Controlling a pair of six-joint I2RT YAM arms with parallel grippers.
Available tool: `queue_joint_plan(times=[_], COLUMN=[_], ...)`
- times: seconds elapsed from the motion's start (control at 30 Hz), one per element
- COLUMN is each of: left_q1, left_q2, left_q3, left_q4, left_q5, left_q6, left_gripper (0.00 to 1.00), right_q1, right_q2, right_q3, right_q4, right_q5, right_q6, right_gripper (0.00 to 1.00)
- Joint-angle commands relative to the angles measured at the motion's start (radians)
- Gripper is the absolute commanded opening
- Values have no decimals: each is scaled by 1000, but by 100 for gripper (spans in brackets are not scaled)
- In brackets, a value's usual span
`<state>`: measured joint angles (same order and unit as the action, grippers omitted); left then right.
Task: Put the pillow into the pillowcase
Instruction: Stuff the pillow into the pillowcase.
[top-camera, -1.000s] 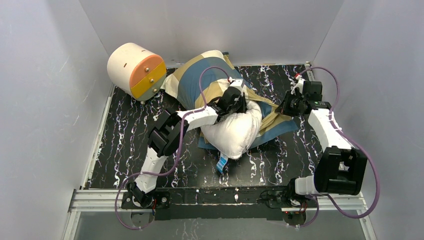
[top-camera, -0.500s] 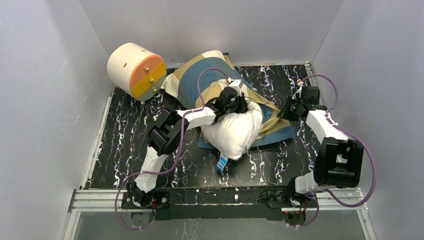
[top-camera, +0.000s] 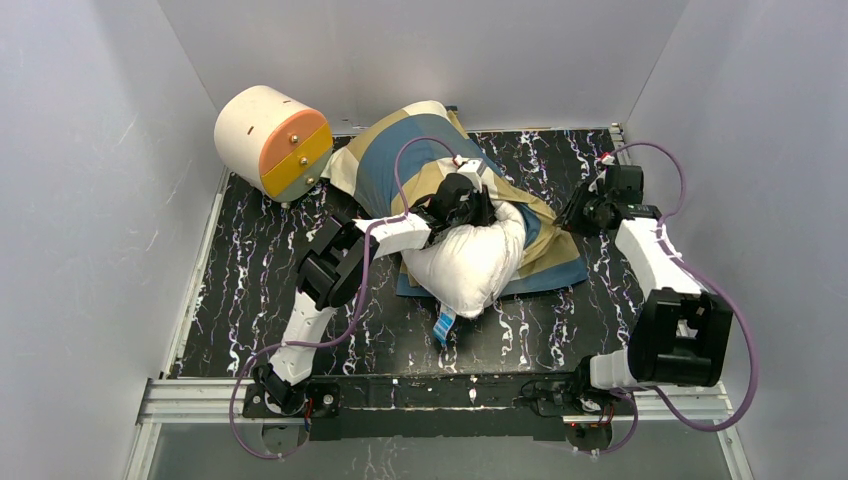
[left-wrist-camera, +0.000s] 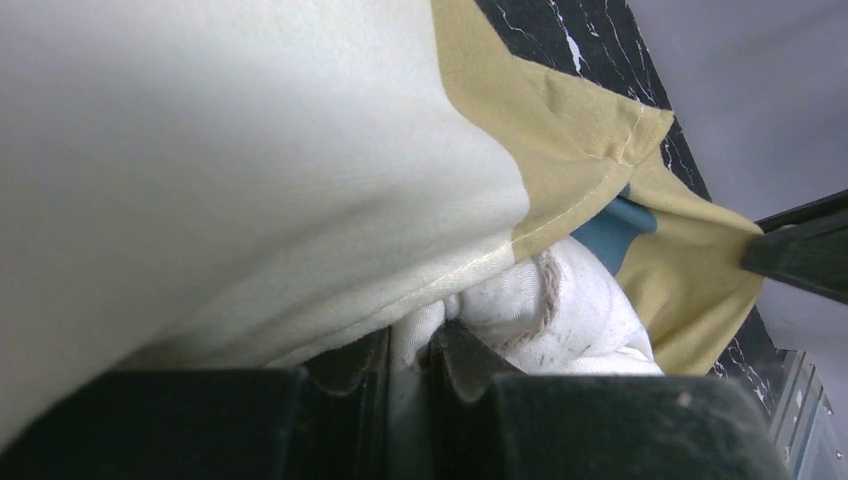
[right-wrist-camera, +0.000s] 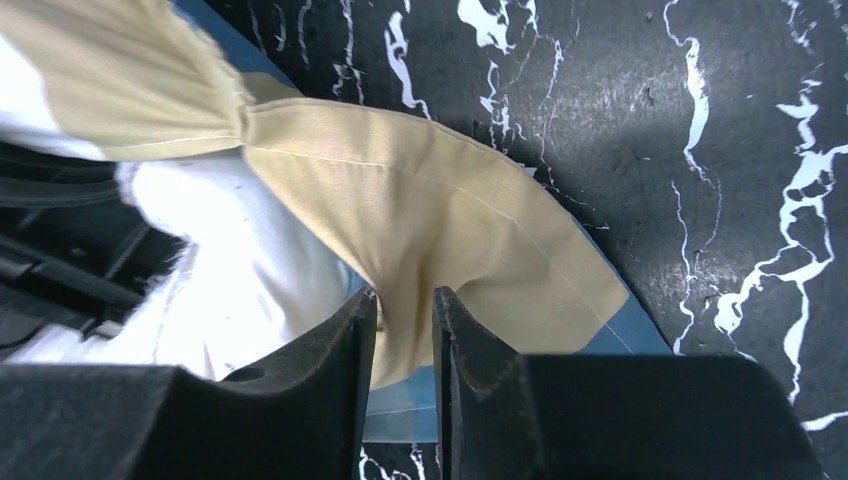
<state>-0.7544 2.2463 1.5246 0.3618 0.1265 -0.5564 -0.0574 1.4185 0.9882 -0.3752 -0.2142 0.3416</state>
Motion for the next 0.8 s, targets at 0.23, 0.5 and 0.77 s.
queue_joint_plan(times=[0.23, 0.5, 0.77], left_q1=[115, 113, 114], left_q2=[184, 177, 164], left_q3=[-143, -145, -151], left_q4=[-411, -405, -405], left_q5=[-156, -152, -155], left_q6=[58, 53, 53], left_gripper=[0, 0, 0], right_q1=[56, 173, 181], right_q2=[-129, -99, 67], right_q3=[86, -17, -12], right_q4=[-17, 149, 161], right_q5=[-19, -116, -8], right_q6=[14, -44, -108], right_gripper=[34, 32, 28])
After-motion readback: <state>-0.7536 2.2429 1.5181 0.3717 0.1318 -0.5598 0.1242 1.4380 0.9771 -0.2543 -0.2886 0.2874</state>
